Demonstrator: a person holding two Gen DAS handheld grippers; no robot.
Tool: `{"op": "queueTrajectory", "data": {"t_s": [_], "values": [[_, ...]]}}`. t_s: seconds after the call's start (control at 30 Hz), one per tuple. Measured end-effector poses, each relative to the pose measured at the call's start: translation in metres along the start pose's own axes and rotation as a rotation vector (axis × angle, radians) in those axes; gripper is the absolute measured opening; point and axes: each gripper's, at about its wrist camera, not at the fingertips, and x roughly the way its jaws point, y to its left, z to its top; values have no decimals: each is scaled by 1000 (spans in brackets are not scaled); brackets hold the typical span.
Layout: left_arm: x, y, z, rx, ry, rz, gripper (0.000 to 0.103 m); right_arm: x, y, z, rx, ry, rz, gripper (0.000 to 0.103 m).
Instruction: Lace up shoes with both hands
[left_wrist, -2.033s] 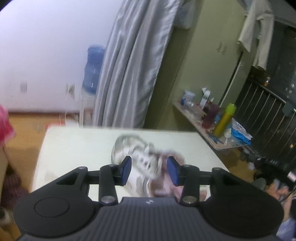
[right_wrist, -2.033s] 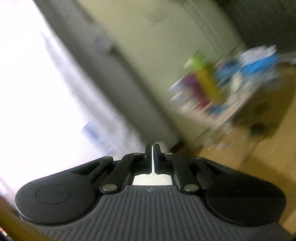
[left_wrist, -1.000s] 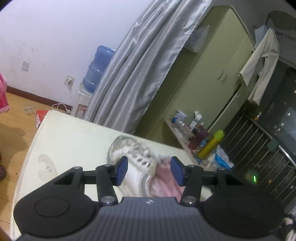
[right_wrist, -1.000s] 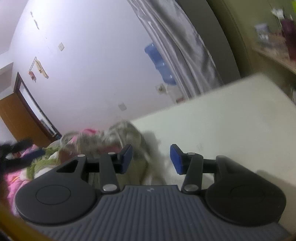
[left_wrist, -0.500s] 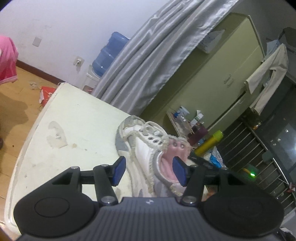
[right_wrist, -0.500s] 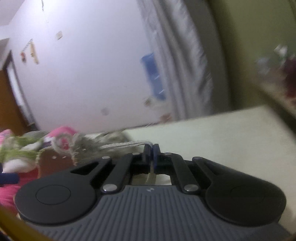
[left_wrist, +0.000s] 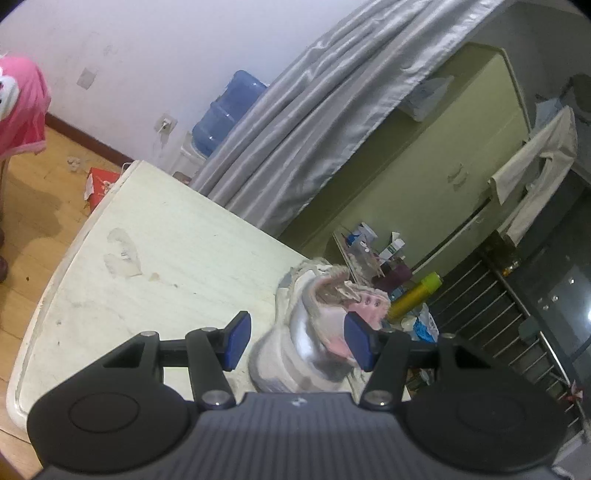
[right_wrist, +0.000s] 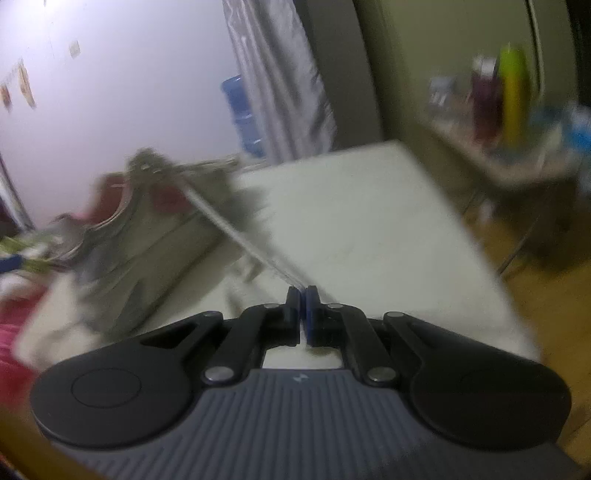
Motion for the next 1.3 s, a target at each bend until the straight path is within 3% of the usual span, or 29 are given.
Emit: {"op": "queueTrajectory", "data": {"t_s": [0.3,0.4,0.53,0.67,0.8,0.87,0.93,1.03,1.07,1.17,1.3], "values": [[-4,-22,-22,56,13,-42,57,-32,18,-9,39,46,173,5],[2,-31,-29,69,23,-68,57,-49,29,-18,35,53,276,5],[13,-56,-38,229,-1,-71,58,-64,44,-33,30,104,339,5],[24,-81,-38,450,-113,60,60,-93,38,-52,109,58,348,6],[59,-73,-2,417,-78,112,73,-113,17,-67,243,-32,318,10],[89,-66,16,404,17,147,71,-111,11,-70,291,-44,310,13],[116,-62,25,416,61,218,60,-105,10,-66,304,-42,293,16],[137,-61,19,485,51,271,62,-90,16,-58,298,-41,279,16],[141,-59,17,471,52,271,57,-86,19,-57,300,-42,288,16],[145,-47,14,344,73,223,30,-74,23,-56,309,-36,302,20],[133,-42,-6,234,-14,228,22,-66,21,-58,312,-14,251,20]]}}
